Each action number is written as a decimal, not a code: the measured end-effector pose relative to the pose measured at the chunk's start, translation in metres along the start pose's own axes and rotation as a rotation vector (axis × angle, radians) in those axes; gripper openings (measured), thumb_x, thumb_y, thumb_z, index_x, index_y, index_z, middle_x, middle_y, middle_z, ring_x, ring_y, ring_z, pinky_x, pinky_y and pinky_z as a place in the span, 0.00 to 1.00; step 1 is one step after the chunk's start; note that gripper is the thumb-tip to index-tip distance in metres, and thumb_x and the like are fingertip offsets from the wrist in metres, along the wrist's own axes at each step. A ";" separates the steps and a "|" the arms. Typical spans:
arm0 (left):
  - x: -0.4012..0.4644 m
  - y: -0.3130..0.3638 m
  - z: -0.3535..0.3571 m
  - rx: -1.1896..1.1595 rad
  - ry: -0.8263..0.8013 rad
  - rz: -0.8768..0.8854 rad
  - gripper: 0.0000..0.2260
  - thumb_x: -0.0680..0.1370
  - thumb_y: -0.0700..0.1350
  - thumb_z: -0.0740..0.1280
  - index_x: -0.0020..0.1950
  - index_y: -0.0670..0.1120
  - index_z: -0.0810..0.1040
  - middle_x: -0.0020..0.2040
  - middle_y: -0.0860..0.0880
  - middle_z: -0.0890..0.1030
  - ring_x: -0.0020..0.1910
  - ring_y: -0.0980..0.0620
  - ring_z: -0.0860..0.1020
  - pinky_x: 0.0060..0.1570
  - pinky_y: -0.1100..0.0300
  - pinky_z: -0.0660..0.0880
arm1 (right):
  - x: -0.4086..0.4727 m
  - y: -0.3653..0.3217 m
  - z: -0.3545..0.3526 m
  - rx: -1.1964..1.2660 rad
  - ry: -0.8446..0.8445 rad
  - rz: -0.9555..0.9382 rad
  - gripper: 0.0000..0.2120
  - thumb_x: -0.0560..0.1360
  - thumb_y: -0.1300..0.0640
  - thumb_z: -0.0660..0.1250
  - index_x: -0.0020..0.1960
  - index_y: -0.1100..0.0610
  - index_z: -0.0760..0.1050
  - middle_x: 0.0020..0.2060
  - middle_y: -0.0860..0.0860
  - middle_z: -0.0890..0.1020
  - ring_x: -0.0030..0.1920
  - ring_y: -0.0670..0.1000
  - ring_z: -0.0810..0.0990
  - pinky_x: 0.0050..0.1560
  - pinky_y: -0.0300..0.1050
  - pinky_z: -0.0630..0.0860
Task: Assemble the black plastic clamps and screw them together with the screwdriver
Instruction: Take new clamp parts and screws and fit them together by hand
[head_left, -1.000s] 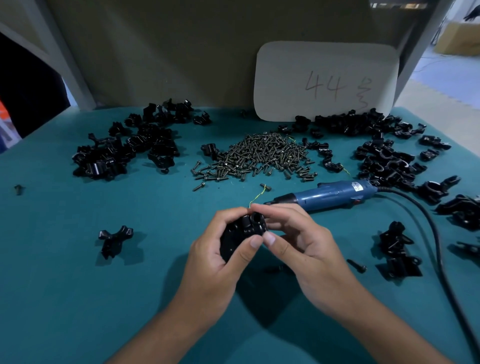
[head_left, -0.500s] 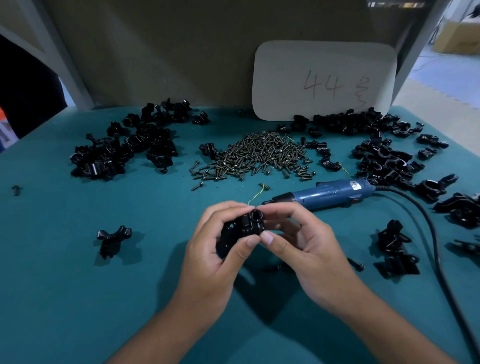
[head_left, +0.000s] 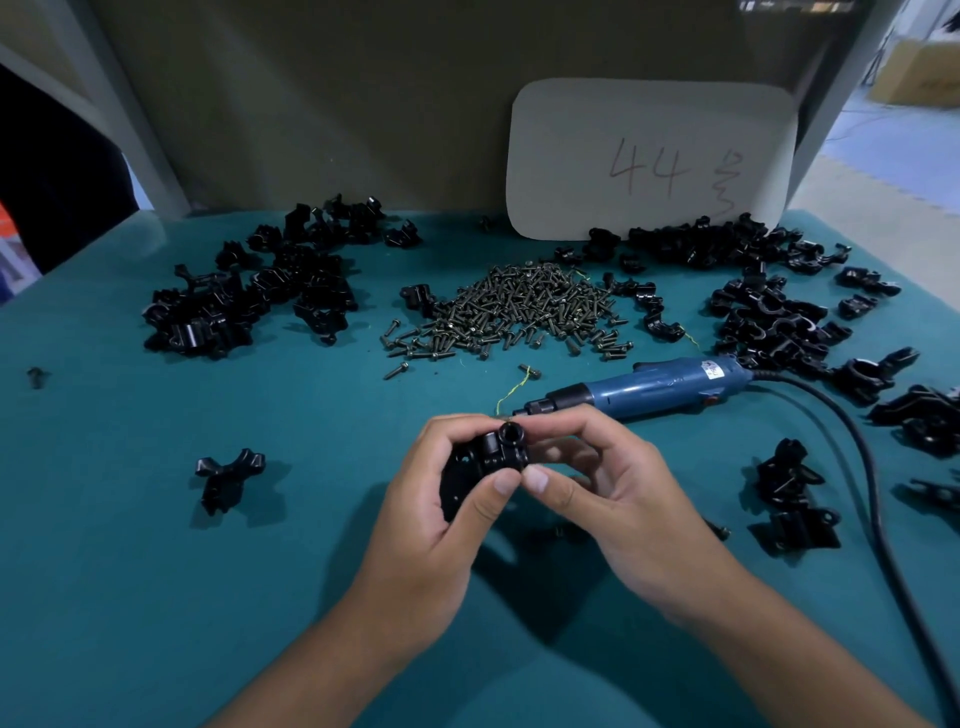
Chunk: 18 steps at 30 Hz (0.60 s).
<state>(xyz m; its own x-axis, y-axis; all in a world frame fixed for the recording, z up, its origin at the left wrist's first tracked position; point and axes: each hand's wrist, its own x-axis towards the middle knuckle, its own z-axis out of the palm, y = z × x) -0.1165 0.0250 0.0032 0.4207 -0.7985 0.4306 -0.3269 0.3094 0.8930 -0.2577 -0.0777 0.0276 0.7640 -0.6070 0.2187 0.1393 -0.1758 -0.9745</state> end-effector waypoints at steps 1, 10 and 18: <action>0.000 -0.001 0.000 0.003 0.008 -0.001 0.10 0.79 0.56 0.66 0.60 0.63 0.75 0.56 0.55 0.80 0.58 0.50 0.80 0.56 0.64 0.74 | 0.000 -0.001 0.000 -0.056 -0.001 -0.005 0.13 0.73 0.49 0.73 0.57 0.44 0.81 0.55 0.47 0.83 0.58 0.47 0.80 0.57 0.48 0.79; 0.004 -0.001 0.004 -0.345 0.092 -0.207 0.14 0.77 0.53 0.68 0.59 0.49 0.78 0.58 0.47 0.84 0.55 0.42 0.84 0.52 0.47 0.82 | 0.068 -0.016 -0.059 -0.799 0.284 -0.031 0.03 0.80 0.49 0.67 0.49 0.40 0.77 0.46 0.40 0.80 0.46 0.41 0.78 0.43 0.29 0.70; 0.010 0.001 0.001 -0.633 0.101 -0.352 0.15 0.77 0.45 0.65 0.60 0.38 0.76 0.58 0.40 0.84 0.53 0.39 0.84 0.46 0.57 0.80 | 0.161 0.027 -0.078 -1.405 0.047 0.515 0.11 0.82 0.51 0.66 0.59 0.57 0.76 0.55 0.58 0.80 0.54 0.59 0.80 0.57 0.57 0.80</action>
<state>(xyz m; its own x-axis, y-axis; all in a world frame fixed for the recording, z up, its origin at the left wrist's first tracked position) -0.1137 0.0171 0.0084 0.4969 -0.8635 0.0867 0.3813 0.3070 0.8720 -0.1802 -0.2407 0.0407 0.5153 -0.8515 -0.0972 -0.8559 -0.5057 -0.1078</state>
